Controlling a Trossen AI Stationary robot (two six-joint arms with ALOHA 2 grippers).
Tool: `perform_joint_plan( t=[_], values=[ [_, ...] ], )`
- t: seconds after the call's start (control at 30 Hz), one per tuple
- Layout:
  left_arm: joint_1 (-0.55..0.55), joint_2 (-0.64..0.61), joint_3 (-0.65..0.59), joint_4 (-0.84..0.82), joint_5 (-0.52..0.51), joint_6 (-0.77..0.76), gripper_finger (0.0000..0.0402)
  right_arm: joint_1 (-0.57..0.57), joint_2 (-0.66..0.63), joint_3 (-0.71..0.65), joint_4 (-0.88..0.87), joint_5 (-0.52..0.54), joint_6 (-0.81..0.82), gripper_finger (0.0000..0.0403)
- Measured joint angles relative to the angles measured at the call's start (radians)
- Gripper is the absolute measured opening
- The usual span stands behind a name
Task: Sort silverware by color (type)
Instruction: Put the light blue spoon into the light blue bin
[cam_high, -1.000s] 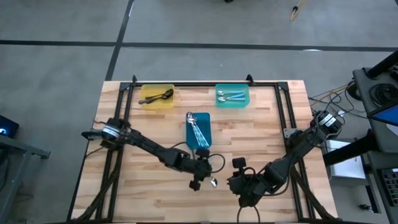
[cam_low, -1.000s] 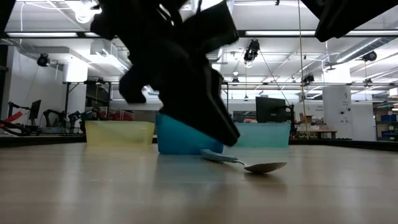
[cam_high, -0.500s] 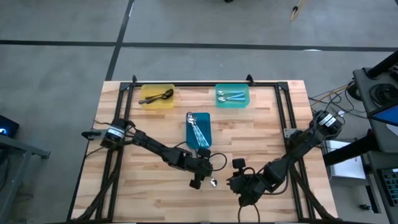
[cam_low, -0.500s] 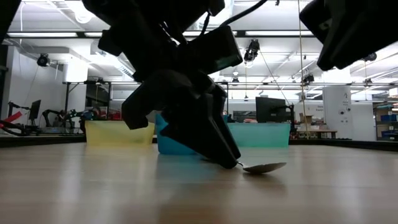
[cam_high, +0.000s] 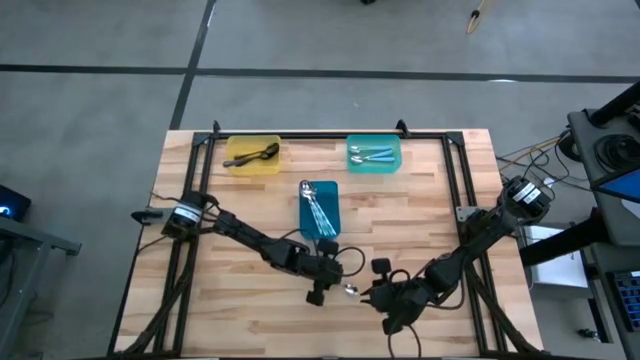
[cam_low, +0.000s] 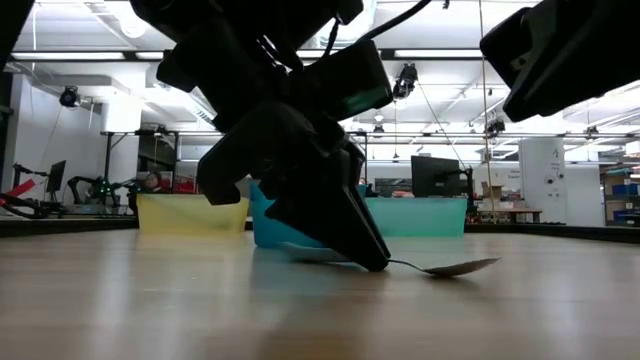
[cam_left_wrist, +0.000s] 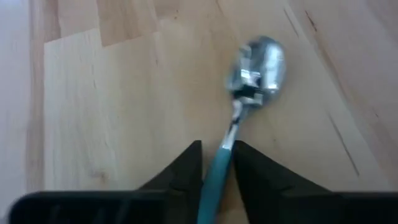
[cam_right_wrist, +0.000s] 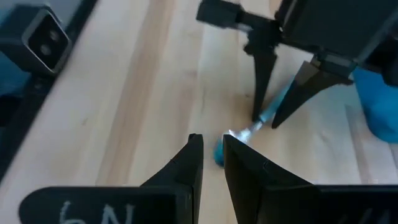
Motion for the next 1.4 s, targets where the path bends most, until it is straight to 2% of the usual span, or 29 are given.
perform_joint_plan(
  t=[0.17,0.37,0.47,0.63,0.93,1.13,1.4],
  values=[
    [-0.002,0.0,-0.002,0.021,0.001,-0.024,0.0013,0.0,0.0,-0.033,0.068,-0.015,-0.019,0.0054],
    [-0.018,-0.011,-0.004,0.059,-0.032,-0.062,0.0007,0.0,0.0,-0.035,0.072,-0.013,-0.009,0.0054],
    [-0.033,-0.026,-0.006,0.061,-0.085,-0.07,0.0006,0.002,0.0,-0.035,0.086,-0.001,-0.011,0.0054],
    [-0.047,-0.067,-0.01,0.061,-0.162,-0.07,0.0004,0.02,-0.033,-0.035,0.084,0.059,-0.035,0.0054],
    [-0.051,-0.172,-0.007,0.073,-0.252,-0.062,0.0002,0.057,-0.179,-0.035,0.084,0.21,-0.117,0.0054],
    [-0.072,-0.277,-0.006,0.066,-0.395,-0.017,0.0002,0.07,-0.276,-0.035,0.087,0.347,-0.186,0.0054],
    [-0.102,-0.412,-0.005,0.03,-0.601,0.064,0.0001,0.072,-0.36,-0.035,0.232,0.384,-0.345,0.0054]
  ],
)
